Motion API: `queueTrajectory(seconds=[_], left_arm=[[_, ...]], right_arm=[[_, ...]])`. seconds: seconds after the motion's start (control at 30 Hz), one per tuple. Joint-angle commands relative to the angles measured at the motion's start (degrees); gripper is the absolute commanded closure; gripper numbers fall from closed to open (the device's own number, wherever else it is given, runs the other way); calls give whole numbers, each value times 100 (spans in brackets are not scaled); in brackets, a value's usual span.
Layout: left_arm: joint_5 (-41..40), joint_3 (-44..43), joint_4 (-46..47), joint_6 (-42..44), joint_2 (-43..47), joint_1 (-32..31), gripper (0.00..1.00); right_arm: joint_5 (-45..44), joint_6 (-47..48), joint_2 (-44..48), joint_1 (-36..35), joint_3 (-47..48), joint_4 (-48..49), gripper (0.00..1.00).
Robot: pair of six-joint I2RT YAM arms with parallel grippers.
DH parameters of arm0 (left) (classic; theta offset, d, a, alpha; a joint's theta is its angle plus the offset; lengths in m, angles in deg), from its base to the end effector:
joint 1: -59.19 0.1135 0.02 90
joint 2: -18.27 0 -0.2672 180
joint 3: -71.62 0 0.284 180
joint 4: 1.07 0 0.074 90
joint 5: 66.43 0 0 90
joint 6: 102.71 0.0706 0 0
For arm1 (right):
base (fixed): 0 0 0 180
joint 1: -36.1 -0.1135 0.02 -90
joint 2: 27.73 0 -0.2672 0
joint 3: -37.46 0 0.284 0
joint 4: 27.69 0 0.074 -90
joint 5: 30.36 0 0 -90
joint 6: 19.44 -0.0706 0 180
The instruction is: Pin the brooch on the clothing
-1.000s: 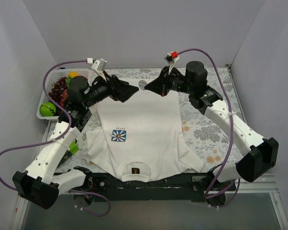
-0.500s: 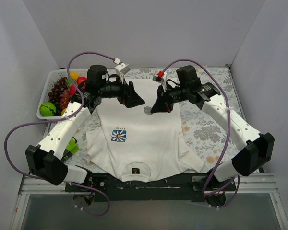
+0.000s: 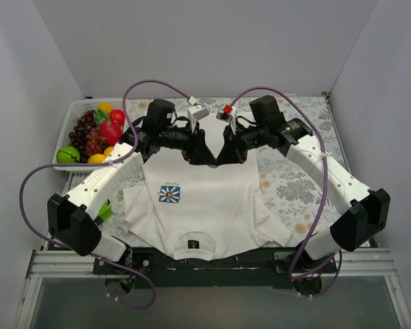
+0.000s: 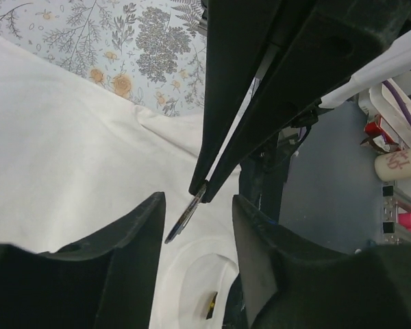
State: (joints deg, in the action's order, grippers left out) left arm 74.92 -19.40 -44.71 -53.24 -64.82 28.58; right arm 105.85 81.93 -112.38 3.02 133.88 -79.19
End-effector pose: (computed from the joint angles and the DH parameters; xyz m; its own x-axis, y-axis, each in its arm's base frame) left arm 0.2861 -0.2333 0.3490 -0.9432 0.0864 -0.3209 0.3301 0.3563 -0.8741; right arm 0.2802 0.2433 0.3589 -0.3589 -0.3966 -0.8449 -0.9319 0.2026 0.3007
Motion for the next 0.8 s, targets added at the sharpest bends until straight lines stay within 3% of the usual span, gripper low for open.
queueTrajectory(seconds=[0.0, 0.2, 0.4, 0.43, 0.5, 0.53, 0.6, 0.63, 0.73, 0.77], left_arm=[[164, -89, -46, 10, 3, -33, 64], [173, -28, -11, -42, -49, -120, 100], [42, 157, 304, -357, 56, -156, 100], [7, 227, 636, -472, 195, -164, 100], [-160, 543, 1041, -892, 380, -156, 100], [-239, 657, 1496, -1069, 581, -156, 100], [-397, 1052, 2243, -1559, 793, -164, 100], [-476, 1210, 2491, -1711, 994, -165, 100], [-915, 1641, 3344, -2298, 1268, -165, 100], [-1064, 1747, 3555, -2493, 1425, -165, 100]], right_arm=[[-104, -100, 193, -14, 59, 213, 99], [-227, -223, 255, -14, 50, 345, 99], [-824, -898, 729, 38, -282, 1161, 96], [-999, -1057, 843, 56, -406, 1336, 86], [-1228, -1478, 1291, 135, -669, 2100, 80], [-1394, -1968, 1458, 196, -1045, 2425, 63], [-1422, -2559, 1958, 354, -1538, 3514, 54], [-1475, -3153, 2134, 407, -2054, 3866, 31], [-1642, -4034, 2671, 504, -2969, 5264, 13], [-1668, -4195, 2777, 513, -3095, 5493, 12]])
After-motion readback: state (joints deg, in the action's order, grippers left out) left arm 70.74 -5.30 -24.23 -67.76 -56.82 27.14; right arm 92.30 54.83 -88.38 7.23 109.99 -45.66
